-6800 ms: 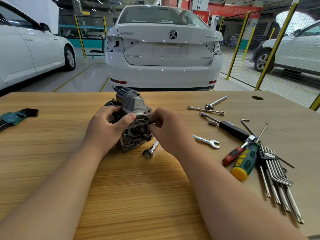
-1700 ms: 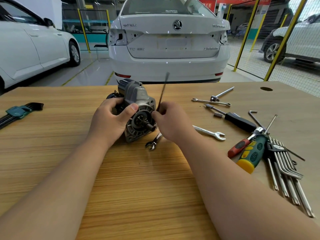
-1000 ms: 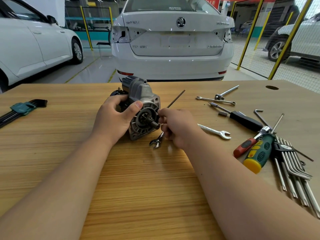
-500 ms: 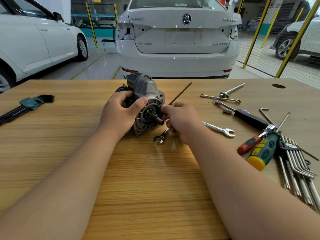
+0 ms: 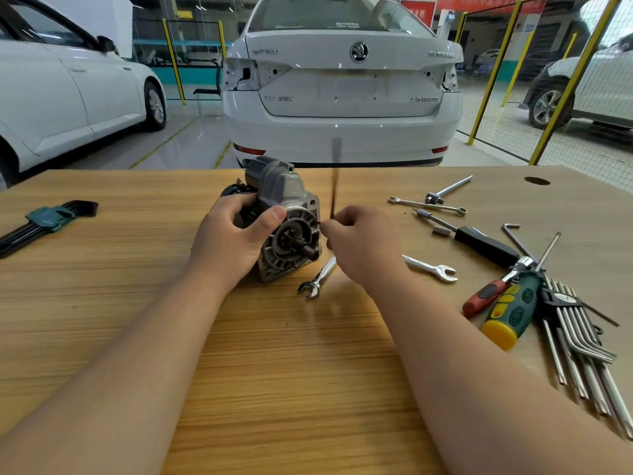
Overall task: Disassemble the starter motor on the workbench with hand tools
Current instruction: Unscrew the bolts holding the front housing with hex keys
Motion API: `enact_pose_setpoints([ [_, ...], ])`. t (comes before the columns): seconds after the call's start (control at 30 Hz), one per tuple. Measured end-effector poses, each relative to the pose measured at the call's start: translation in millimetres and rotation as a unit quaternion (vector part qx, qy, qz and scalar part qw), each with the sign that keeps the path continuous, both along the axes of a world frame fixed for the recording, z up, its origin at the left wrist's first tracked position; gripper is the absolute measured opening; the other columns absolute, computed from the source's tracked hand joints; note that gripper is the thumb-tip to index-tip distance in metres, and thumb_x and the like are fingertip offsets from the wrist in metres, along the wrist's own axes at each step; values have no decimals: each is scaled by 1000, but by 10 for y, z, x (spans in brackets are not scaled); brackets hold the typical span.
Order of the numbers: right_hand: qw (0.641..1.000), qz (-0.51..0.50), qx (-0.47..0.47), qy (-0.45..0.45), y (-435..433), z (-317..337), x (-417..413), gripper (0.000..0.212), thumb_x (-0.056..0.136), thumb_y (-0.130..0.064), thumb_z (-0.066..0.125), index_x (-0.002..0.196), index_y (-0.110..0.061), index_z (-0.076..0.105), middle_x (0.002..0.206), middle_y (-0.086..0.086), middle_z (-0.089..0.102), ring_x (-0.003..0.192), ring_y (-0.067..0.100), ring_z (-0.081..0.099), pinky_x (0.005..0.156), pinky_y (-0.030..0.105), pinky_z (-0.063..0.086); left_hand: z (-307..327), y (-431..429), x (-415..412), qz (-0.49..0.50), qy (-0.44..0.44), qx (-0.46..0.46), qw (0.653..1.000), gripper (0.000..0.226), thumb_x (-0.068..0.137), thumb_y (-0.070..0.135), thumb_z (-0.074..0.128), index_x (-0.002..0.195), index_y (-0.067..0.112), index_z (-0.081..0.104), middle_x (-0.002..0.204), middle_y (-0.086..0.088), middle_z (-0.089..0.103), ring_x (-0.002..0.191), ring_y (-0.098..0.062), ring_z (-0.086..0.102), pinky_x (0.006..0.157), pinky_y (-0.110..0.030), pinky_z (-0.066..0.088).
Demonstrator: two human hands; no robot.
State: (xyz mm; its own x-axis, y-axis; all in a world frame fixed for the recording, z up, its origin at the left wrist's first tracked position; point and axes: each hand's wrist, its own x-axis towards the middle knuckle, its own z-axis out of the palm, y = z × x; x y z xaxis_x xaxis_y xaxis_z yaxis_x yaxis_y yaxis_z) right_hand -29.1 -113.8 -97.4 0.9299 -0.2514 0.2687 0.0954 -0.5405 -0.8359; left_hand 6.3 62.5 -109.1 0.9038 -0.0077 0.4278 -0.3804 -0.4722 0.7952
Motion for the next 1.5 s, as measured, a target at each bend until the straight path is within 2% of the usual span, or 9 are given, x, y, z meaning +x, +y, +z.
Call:
enact_pose_setpoints([
  [0.07,970,14,225,88,15,25,-6,11,89,-20,64,80,-14,64,56,-5,60,38,6,49,41,19,37,3,2,-2,-6,6,-5,1000,58,77,66,60,123,32,53,114,14,49,107,-8,48,79,-24,41],
  [0.13,945,14,299,134,23,28,6,10,89,-18,64,82,-11,63,49,-5,58,37,9,45,42,22,37,7,4,1,-7,9,-6,1000,57,78,64,60,124,31,53,115,13,50,108,-10,50,81,-27,42],
  [0.67,907,8,391,154,198,18,4,12,93,-20,61,85,-12,61,46,-7,57,38,8,46,39,19,39,18,-19,-7,6,4,-2,1000,80,72,69,55,136,21,50,122,12,47,113,-8,45,86,-29,39],
  [0.87,942,30,300,144,104,35,-9,15,91,-24,64,89,-9,65,57,-2,60,38,9,47,40,21,39,25,-33,-28,2,4,-7,1000,71,77,63,57,134,21,52,122,11,48,111,-9,47,81,-24,37],
  [1.07,996,39,-14,84,-30,53,51,31,95,-31,52,83,-8,69,74,10,71,53,14,54,55,32,48,19,-30,-7,8,2,-6,1000,56,85,53,63,130,22,55,126,6,53,114,-14,51,89,-31,40],
  [1.27,925,100,304,205,-49,22,122,19,93,-22,56,79,-11,64,50,-4,54,39,9,42,40,21,35,2,-24,8,11,-6,-7,1000,61,81,57,61,131,22,54,121,10,50,111,-9,46,86,-29,36],
  [1.33,921,107,315,202,-42,17,121,18,93,-21,56,79,-12,63,51,-4,53,39,9,42,40,20,34,-3,-23,9,12,-5,-7,1000,59,83,55,62,131,23,54,120,10,49,110,-9,46,86,-29,36],
  [1.43,991,64,59,103,-22,44,84,19,92,-25,56,74,-19,61,55,-8,57,43,6,48,40,17,36,2,-25,17,15,-1,-5,1000,59,83,55,62,132,23,53,121,11,48,111,-10,46,87,-31,37],
  [1.5,986,25,-164,12,-3,46,55,23,93,-29,54,72,-22,56,60,-9,54,55,8,50,44,22,33,-3,-30,16,15,2,-8,1000,60,83,54,63,133,23,53,121,11,48,112,-10,46,87,-31,37],
])
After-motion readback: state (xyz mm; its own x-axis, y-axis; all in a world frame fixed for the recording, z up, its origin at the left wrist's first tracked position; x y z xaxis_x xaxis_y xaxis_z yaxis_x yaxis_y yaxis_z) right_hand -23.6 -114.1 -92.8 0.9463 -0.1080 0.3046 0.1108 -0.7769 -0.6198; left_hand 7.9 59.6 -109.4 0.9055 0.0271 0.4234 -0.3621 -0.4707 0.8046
